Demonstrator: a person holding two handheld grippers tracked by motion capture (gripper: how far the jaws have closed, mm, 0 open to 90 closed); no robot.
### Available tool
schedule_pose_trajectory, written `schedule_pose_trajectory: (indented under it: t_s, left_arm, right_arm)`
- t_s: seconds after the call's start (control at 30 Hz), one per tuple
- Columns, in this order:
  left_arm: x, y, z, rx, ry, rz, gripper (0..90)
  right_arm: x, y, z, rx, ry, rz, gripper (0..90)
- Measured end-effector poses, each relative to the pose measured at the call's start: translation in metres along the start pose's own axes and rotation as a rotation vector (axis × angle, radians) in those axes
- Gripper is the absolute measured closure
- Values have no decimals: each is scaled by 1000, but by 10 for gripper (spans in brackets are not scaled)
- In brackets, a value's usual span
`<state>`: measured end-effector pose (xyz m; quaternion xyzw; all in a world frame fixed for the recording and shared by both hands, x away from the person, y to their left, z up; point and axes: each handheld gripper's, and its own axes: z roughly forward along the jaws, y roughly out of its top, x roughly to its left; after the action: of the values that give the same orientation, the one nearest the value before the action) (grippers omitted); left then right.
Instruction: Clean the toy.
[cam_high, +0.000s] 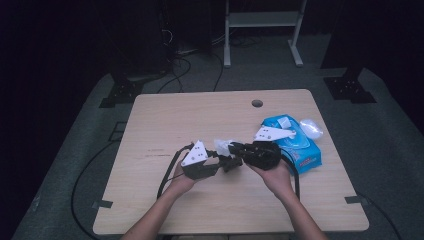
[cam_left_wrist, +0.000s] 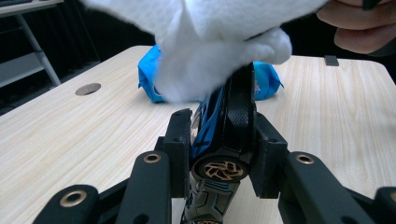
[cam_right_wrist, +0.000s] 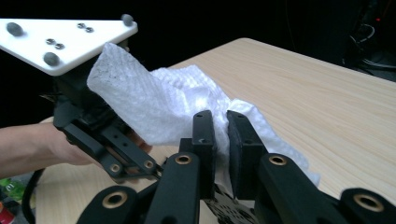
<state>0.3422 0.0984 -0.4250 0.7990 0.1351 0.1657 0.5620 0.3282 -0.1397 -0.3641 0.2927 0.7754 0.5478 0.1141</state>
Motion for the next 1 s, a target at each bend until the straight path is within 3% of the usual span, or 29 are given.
schedule_pose_trajectory:
  t_s: [0.07,0.17,0.33,0.4,0.5,0.73,0.9,1.0]
  left_arm:
    - [0,0,0,-1,-2,0,649]
    - [0,1,2,-4,-4,1,649]
    - [0,2,3,-2,0,-16,648]
    - [1,2,3,2,3,-17,648]
    - [1,2,3,-1,6,-22,649]
    - [1,4,3,-13,4,-19,648]
    - [1,5,3,-12,3,-23,648]
    - [1,5,3,-10,3,-18,648]
  right_arm:
    - [-4,-1,-3,19,-42,-7,819]
    - [-7,-4,-7,22,-62,13,819]
    - [6,1,1,16,-23,-8,820]
    - [11,3,7,26,18,-5,820]
    - [17,4,12,48,1,-41,820]
    - [5,4,-1,37,-74,-20,820]
    - [13,3,6,40,-52,-32,820]
    - [11,3,6,37,-45,-27,820]
